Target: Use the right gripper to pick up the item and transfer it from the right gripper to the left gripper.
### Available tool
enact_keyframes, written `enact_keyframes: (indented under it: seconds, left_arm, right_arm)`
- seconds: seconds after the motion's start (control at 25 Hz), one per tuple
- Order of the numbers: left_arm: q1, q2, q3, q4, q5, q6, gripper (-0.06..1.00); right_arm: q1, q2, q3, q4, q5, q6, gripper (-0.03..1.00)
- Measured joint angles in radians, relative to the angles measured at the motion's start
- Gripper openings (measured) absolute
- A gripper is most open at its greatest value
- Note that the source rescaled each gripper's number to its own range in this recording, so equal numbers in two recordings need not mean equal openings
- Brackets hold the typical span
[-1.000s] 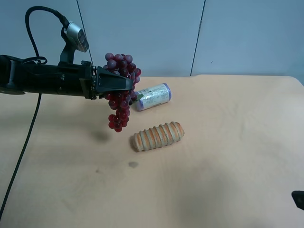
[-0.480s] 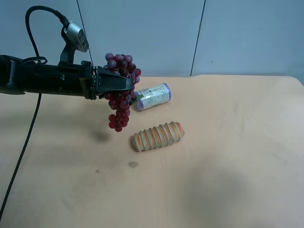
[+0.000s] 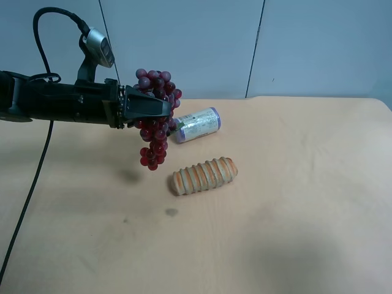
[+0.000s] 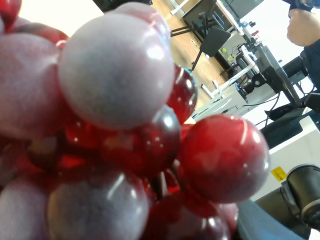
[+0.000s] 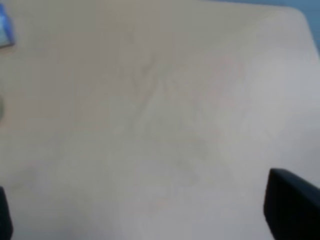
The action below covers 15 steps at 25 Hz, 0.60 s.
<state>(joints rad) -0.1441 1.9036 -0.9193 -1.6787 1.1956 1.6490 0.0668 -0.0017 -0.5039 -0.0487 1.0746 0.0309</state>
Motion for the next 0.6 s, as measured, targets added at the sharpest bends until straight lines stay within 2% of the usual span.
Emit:
enact_keyframes:
  seconds: [0.28,0.4,0.6]
  left_arm:
    - [0.000,-0.022,0.000,0.015,-0.023,-0.067,0.00]
    - [0.000,-0.097,0.000,0.090,-0.179,-0.124,0.00]
    - [0.000,-0.233,0.000,0.320,-0.485,-0.332,0.00]
  right_arm:
    - [-0.025,0.000,0.000,0.000,0.000,0.000,0.98]
    - [-0.025,0.000,0.000,0.000,0.000,0.000,0.98]
    - [-0.025,0.000,0.000,0.000,0.000,0.000,0.98]
